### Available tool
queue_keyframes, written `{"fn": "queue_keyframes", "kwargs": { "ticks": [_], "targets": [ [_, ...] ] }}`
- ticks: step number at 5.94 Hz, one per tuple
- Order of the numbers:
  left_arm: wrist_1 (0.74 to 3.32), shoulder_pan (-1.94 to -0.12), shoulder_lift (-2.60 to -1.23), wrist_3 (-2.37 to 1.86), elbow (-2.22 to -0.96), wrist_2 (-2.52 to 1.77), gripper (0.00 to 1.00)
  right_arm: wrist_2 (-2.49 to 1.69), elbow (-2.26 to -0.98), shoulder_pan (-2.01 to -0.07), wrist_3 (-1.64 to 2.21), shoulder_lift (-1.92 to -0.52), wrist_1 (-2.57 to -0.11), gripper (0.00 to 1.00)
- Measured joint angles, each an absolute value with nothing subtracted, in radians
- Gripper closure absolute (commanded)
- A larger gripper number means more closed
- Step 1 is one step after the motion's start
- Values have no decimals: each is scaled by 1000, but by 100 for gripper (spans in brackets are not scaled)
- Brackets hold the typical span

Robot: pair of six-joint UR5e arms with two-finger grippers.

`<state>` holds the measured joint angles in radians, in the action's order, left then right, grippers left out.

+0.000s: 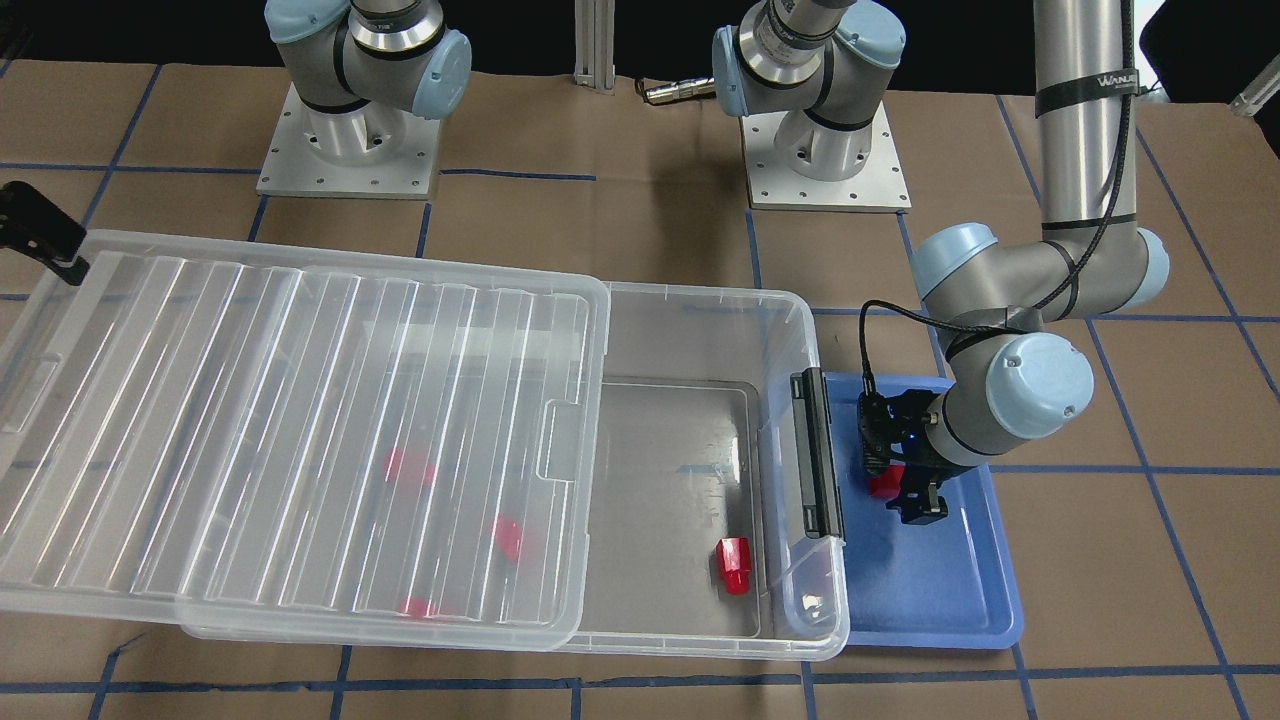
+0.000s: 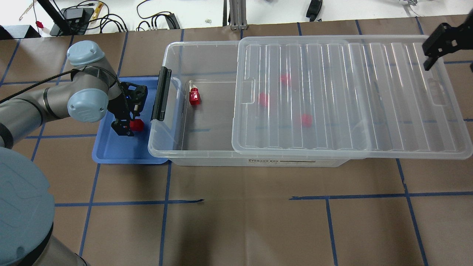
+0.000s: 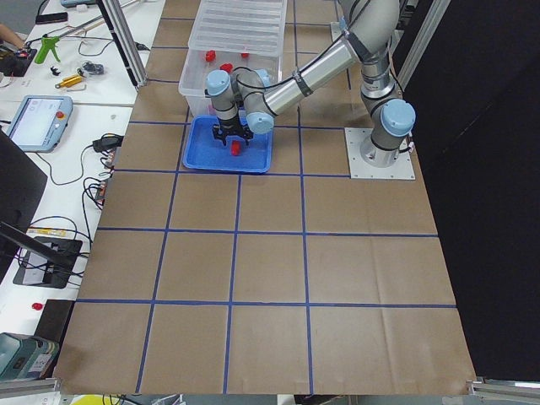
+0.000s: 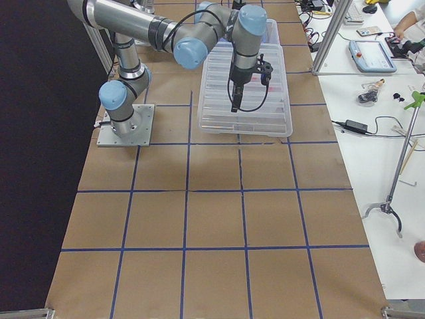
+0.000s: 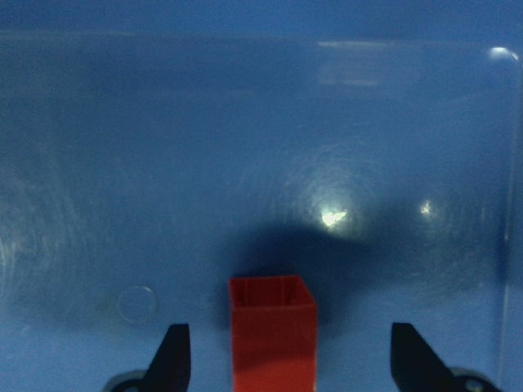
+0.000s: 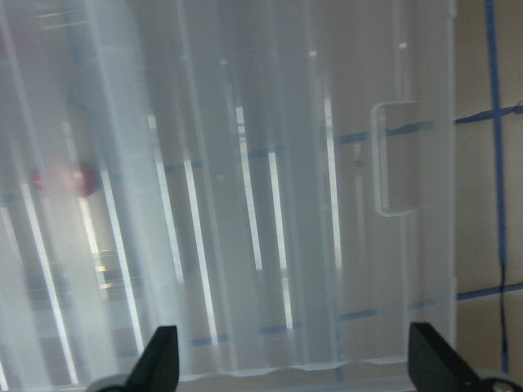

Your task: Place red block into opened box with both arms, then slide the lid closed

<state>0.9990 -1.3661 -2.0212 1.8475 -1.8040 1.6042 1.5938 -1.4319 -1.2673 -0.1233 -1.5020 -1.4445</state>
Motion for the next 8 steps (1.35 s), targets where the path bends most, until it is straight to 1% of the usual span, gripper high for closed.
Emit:
{"fn": "queue_keyframes", "kwargs": {
  "ticks": [1, 3, 4, 6, 8],
  "targets": [
    [974, -1367, -2024, 1873, -1805, 1605, 98, 1565, -1418, -1348, -14, -1510, -1425, 0],
    [963, -1373, -2014, 1880, -1797, 1606, 99, 1559, -1417, -1489, 134, -1511, -1426, 0],
    [986, -1381, -1983, 1879, -1783, 1603, 99, 1558, -1418, -1520, 158, -1508, -1429, 0],
    [1151, -1400, -1881, 1857, -1723, 1600, 99, 1557, -1420, -1537, 161, -1505, -1431, 0],
    [1300, -1485, -1809, 1728, -1629, 1597, 99, 1558, -1422, -1538, 157, -1503, -1431, 0]
  ]
}}
